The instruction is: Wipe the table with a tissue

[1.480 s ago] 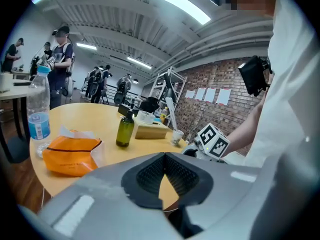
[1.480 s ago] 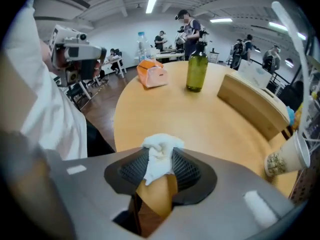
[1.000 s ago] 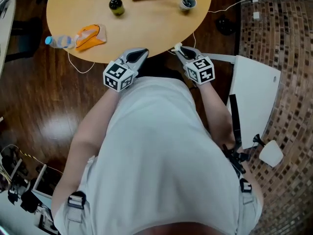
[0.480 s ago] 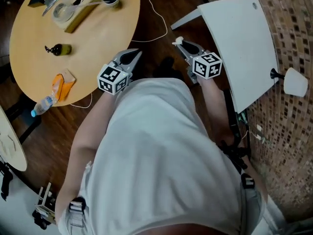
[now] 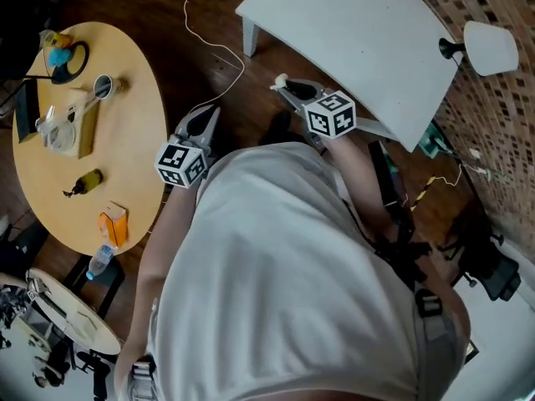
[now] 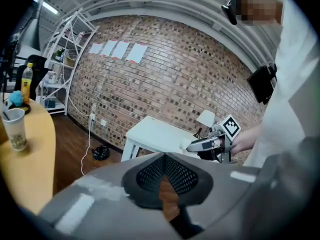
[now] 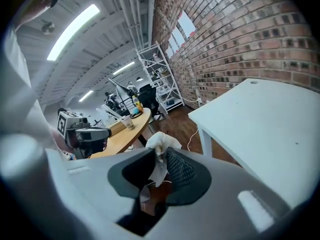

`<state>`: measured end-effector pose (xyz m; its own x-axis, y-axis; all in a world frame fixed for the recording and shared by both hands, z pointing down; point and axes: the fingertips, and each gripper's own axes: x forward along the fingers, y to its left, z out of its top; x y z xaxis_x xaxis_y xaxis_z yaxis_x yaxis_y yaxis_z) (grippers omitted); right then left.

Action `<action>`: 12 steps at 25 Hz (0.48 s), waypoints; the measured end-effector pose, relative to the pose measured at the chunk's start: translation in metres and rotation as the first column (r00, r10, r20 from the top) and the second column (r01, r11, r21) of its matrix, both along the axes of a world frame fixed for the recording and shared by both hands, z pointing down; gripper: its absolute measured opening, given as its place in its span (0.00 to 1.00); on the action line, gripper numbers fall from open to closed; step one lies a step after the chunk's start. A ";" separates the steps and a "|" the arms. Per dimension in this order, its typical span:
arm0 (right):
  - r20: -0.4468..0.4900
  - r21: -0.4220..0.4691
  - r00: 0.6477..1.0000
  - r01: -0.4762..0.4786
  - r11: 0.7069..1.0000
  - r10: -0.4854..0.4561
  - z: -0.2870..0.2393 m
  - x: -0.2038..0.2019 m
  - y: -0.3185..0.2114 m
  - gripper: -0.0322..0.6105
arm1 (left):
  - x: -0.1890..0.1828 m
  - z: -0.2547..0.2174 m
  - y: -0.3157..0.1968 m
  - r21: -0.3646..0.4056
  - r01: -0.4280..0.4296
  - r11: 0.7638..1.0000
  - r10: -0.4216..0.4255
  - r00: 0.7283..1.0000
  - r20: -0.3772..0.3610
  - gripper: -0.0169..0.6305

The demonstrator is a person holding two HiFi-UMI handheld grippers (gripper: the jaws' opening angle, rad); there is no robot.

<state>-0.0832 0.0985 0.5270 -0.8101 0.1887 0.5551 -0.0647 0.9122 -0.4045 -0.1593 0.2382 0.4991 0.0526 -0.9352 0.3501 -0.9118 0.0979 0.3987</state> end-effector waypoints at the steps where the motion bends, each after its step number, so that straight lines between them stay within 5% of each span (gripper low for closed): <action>1: 0.006 0.007 1.000 -0.028 1.000 0.028 -0.003 0.011 -0.016 0.18 | 0.008 -0.001 -0.017 0.000 -0.021 1.000 0.021 1.000 -0.006 0.04; 12: 0.064 0.134 0.989 -0.139 0.981 0.131 -0.026 0.082 -0.135 0.18 | 0.071 -0.013 -0.169 0.003 -0.275 0.961 0.275 0.961 0.040 0.04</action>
